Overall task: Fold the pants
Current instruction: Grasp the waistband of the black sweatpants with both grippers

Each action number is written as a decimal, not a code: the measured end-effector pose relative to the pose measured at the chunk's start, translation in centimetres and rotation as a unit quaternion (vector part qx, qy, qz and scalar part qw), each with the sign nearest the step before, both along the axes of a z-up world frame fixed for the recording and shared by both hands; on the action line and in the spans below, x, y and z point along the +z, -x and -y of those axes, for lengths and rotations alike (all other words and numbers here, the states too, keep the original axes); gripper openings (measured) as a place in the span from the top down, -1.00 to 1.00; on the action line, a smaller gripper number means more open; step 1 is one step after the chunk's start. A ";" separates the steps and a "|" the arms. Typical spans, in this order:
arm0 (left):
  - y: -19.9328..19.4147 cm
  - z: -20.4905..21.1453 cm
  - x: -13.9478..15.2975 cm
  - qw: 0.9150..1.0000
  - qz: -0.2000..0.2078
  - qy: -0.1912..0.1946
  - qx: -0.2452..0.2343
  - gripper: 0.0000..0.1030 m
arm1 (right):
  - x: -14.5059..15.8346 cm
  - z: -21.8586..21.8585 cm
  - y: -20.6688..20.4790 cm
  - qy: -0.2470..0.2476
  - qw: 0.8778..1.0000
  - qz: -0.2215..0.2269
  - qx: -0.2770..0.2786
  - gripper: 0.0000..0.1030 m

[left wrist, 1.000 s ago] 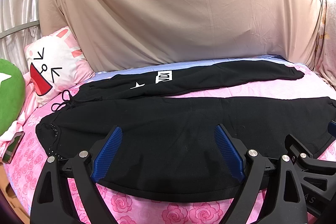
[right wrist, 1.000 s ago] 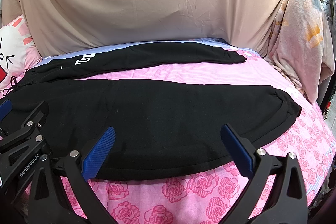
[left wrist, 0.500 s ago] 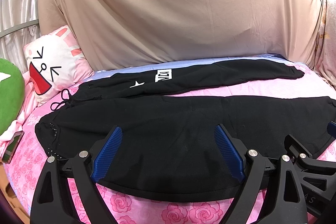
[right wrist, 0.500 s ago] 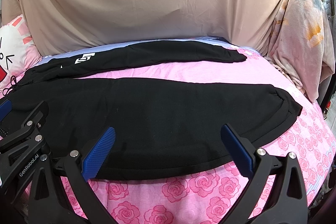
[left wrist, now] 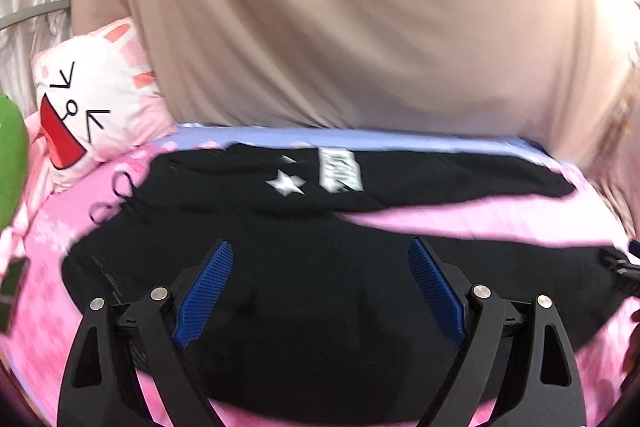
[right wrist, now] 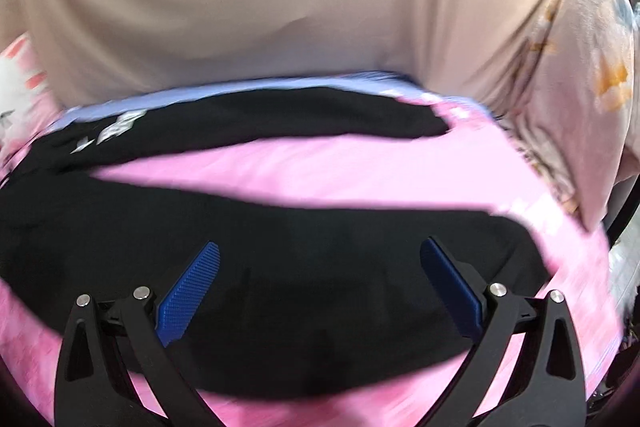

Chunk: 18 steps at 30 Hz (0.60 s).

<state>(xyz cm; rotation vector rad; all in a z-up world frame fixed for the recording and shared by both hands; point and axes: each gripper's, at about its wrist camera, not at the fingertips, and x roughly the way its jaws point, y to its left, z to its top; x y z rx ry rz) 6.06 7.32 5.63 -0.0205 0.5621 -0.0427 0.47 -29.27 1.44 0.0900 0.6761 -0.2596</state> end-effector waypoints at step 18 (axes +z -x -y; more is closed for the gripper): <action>-30.2 -24.2 -6.6 0.945 -0.210 0.097 0.232 -0.69 | -4.9 22.6 -22.4 -0.158 0.975 -0.103 -0.114 -0.91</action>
